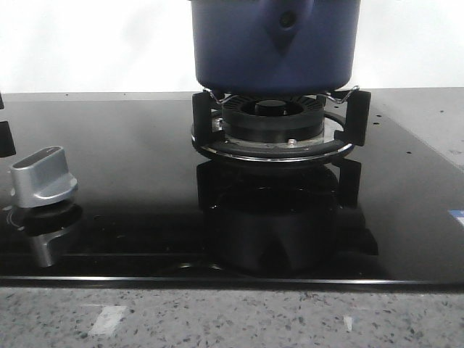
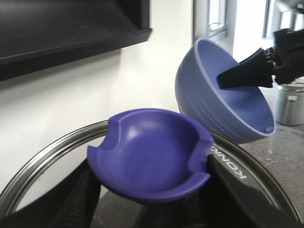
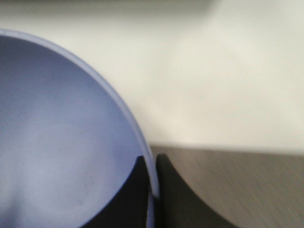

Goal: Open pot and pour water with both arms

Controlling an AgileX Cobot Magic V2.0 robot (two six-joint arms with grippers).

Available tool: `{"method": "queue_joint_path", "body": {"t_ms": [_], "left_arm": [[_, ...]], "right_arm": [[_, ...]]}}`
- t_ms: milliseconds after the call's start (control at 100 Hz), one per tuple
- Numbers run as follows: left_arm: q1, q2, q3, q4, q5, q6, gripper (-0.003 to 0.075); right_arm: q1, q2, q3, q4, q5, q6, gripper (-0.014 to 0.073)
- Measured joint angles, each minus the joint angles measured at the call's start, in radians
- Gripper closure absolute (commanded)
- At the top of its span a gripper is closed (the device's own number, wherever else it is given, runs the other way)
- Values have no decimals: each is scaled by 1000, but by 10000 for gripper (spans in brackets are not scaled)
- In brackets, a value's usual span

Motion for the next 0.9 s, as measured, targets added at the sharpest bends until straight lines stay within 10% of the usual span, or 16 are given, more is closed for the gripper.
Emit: {"method": "queue_joint_path", "body": {"t_ms": [260, 780, 900], "left_arm": [[-77, 0, 0, 0, 2, 0, 399], [-88, 0, 0, 0, -9, 0, 399], [-88, 0, 0, 0, -9, 0, 399]], "right_arm": [[-286, 35, -20, 0, 492, 2, 650], [-358, 182, 165, 14, 447, 7, 644], [-358, 182, 167, 18, 440, 7, 526]]}}
